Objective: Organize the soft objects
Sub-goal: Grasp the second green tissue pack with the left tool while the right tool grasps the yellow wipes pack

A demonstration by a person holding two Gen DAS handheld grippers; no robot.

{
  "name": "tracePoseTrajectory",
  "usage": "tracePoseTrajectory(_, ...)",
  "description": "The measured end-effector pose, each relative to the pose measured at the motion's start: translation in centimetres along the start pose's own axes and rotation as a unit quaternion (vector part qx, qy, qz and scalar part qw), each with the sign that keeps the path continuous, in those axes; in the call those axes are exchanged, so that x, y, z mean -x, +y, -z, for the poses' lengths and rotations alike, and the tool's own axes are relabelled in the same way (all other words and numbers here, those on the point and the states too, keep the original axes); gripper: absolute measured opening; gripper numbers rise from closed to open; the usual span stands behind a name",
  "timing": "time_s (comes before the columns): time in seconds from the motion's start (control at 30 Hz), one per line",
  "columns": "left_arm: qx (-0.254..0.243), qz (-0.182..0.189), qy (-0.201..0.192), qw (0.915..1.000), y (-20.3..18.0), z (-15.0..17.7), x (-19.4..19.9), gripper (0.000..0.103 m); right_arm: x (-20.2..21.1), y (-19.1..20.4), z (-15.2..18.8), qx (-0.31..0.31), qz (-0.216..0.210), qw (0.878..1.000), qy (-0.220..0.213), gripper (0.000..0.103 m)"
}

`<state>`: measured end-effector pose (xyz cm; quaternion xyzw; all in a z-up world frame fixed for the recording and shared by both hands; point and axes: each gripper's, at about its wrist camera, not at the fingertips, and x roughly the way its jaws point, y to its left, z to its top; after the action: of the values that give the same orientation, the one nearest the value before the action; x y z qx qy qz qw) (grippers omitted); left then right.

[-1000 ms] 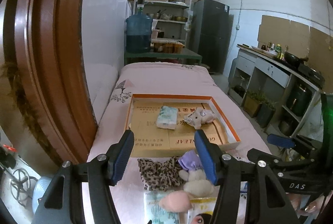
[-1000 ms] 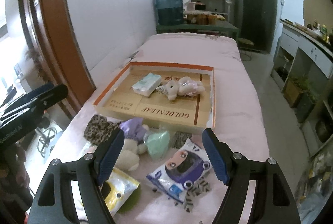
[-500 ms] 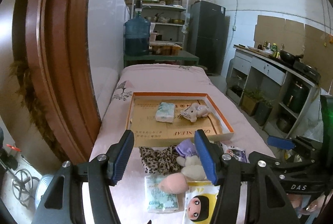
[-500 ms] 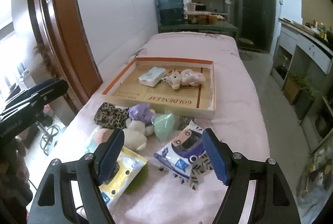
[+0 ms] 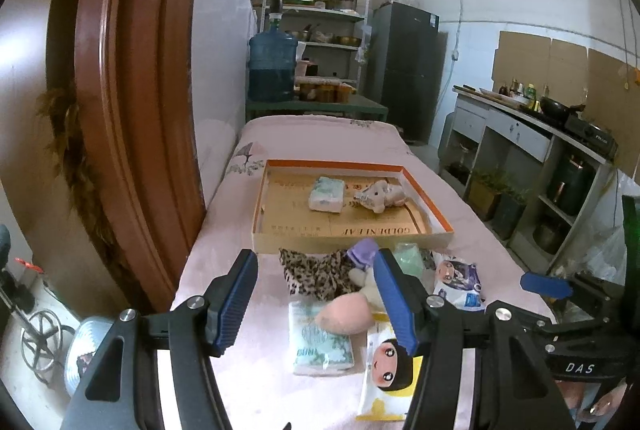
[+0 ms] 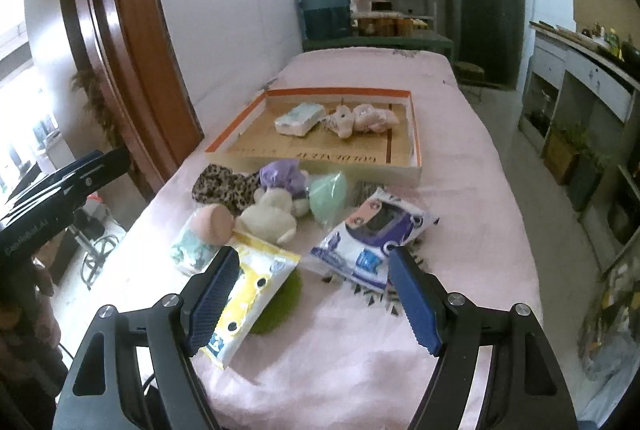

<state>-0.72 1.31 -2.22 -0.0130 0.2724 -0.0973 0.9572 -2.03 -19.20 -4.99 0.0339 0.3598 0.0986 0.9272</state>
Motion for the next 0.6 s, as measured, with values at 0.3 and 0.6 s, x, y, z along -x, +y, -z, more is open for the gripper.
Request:
tracePoseTrajectory(0.3, 0.019, 0.002, 0.013, 0.9997, 1.4, 2.8, -0.7, 0.060, -2.2, 1.9, 3.5, -0.005, -0.069, 0.997, 0.039, 0.078)
tracePoseTrajectory(0.6, 0.024, 0.003, 0.049, 0.9985, 1.9, 5.6, -2.2, 0.060, -4.1, 3.6, 4.3, -0.015, -0.145, 0.986, 0.083, 0.078)
